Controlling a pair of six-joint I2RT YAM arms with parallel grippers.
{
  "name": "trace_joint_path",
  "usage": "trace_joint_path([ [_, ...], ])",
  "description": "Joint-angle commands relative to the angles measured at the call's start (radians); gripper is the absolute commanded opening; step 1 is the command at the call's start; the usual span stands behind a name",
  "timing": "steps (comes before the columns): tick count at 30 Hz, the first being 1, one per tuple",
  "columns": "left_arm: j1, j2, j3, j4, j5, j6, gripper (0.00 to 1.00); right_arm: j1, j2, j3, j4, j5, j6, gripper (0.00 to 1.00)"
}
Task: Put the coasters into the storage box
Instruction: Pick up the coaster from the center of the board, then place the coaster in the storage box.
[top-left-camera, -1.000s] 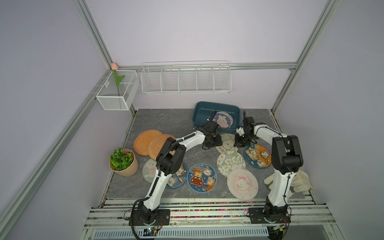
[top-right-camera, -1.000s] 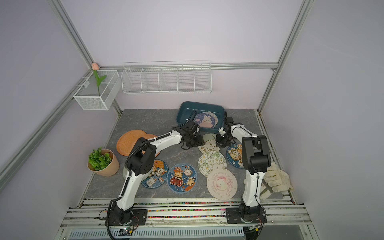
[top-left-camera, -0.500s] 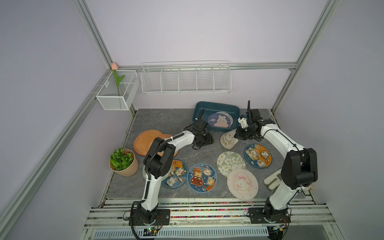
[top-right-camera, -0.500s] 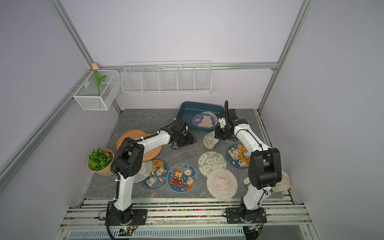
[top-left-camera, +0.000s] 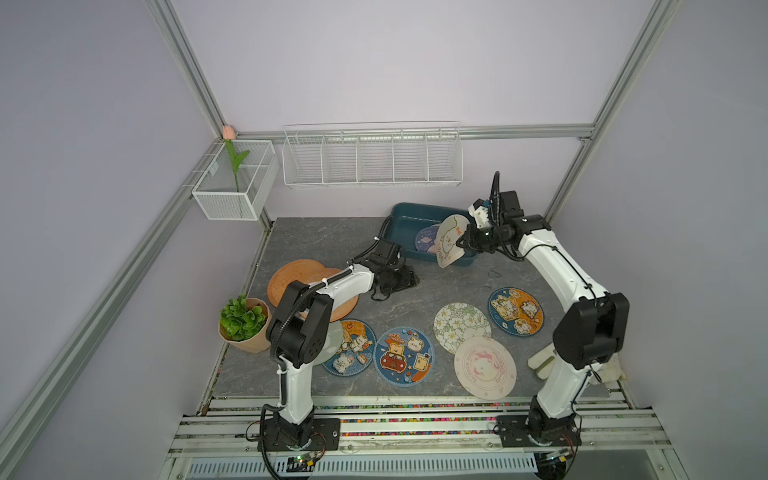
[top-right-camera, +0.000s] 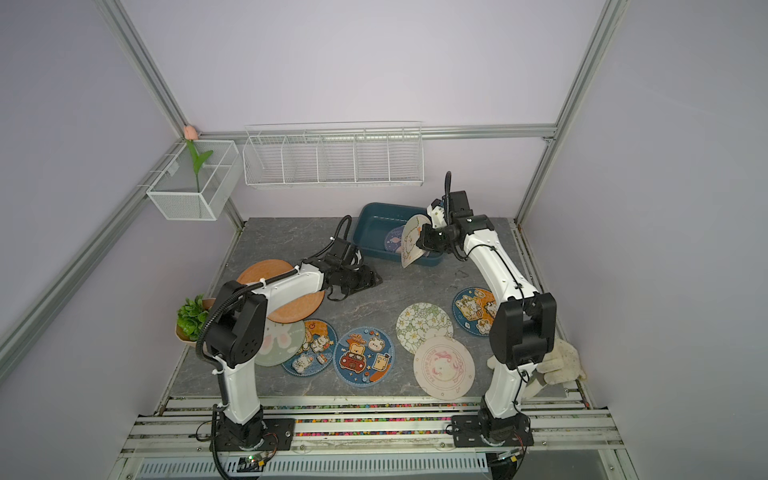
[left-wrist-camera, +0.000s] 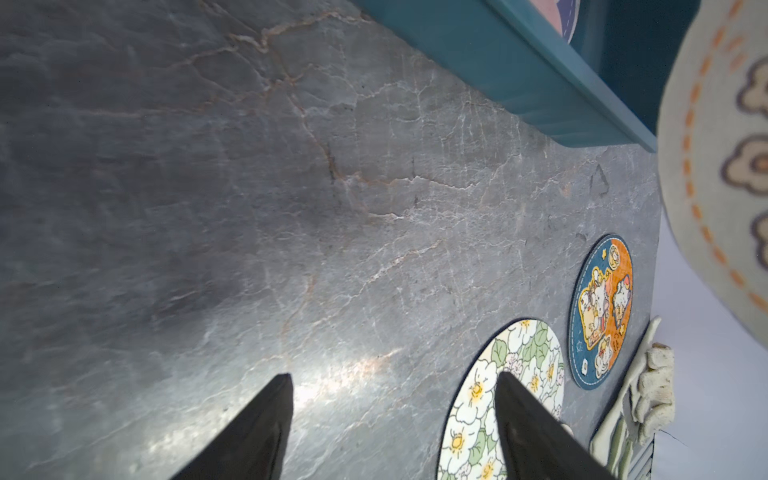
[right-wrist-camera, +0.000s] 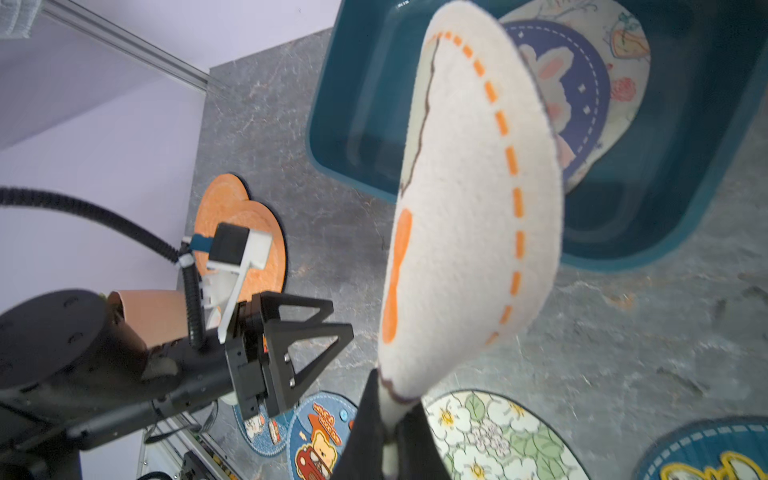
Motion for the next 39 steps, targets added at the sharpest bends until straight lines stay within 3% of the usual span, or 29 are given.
trace_joint_path([
  [1,0.018,-0.052,-0.039,0.014,-0.005,-0.002,0.77,0.011,0.103,0.082,0.026,-0.035,0.026,0.06],
  [14,0.052,-0.131,-0.117,0.007,-0.052,0.003,0.79,-0.001,0.495,0.493,0.053,-0.030,0.037,0.07],
  [26,0.055,-0.102,-0.085,0.015,-0.048,-0.012,0.80,-0.087,0.590,0.479,0.018,0.034,0.033,0.08],
  [27,0.055,-0.101,-0.085,0.015,-0.047,-0.012,0.80,-0.090,0.586,0.473,0.005,0.052,0.030,0.15],
  [29,0.055,-0.101,-0.085,0.016,-0.046,-0.012,0.80,-0.096,0.574,0.465,-0.026,0.107,0.019,0.50],
  [31,0.055,-0.101,-0.086,0.015,-0.045,-0.011,0.80,-0.098,0.556,0.456,-0.043,0.153,0.007,0.76],
  [32,0.054,-0.101,-0.086,0.014,-0.044,-0.010,0.80,-0.097,0.544,0.450,-0.048,0.171,-0.001,0.84],
  [35,0.055,-0.106,-0.093,0.015,-0.043,-0.008,0.80,-0.088,0.510,0.432,-0.052,0.197,-0.024,0.98],
  [39,0.055,-0.121,-0.107,0.013,-0.044,-0.003,0.81,-0.057,0.480,0.430,-0.082,0.208,-0.069,0.92],
])
